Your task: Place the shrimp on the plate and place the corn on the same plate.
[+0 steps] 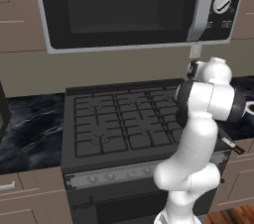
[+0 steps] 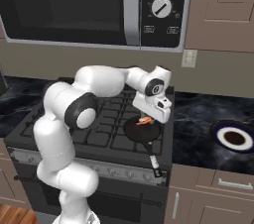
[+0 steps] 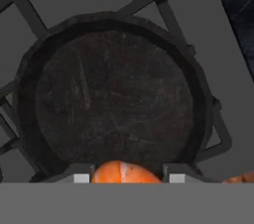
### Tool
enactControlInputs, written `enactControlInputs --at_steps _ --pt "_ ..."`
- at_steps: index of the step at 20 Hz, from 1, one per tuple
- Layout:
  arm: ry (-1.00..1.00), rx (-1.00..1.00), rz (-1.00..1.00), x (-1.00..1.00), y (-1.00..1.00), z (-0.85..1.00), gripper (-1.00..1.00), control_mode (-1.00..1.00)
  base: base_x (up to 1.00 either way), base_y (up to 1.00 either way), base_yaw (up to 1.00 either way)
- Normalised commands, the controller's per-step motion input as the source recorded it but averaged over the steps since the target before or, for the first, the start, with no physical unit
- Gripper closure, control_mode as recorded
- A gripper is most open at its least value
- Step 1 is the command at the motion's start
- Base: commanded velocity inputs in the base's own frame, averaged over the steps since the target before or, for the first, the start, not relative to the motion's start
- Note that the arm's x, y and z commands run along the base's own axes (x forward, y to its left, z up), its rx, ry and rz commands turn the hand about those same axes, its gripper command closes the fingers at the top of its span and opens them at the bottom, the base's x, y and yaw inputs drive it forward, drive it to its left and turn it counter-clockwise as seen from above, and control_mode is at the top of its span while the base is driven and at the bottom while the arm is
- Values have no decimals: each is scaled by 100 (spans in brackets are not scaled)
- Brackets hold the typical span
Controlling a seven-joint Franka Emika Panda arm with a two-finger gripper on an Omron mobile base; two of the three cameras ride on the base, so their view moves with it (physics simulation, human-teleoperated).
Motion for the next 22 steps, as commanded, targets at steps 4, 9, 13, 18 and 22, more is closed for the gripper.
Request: enactControlInputs --at_steps 4,9,13,18,22 --pt "-24 0 -7 -73 -1 45 100 -100 0 0 0" --pt "-17 0 -7 -38 -4 41 100 -100 0 0 0" --pt "-1 -1 0 0 0 9 100 -100 0 0 0" --pt "0 0 0 0 0 0 100 100 0 -1 0" --pt "0 0 0 0 0 0 100 100 2 -60 0"
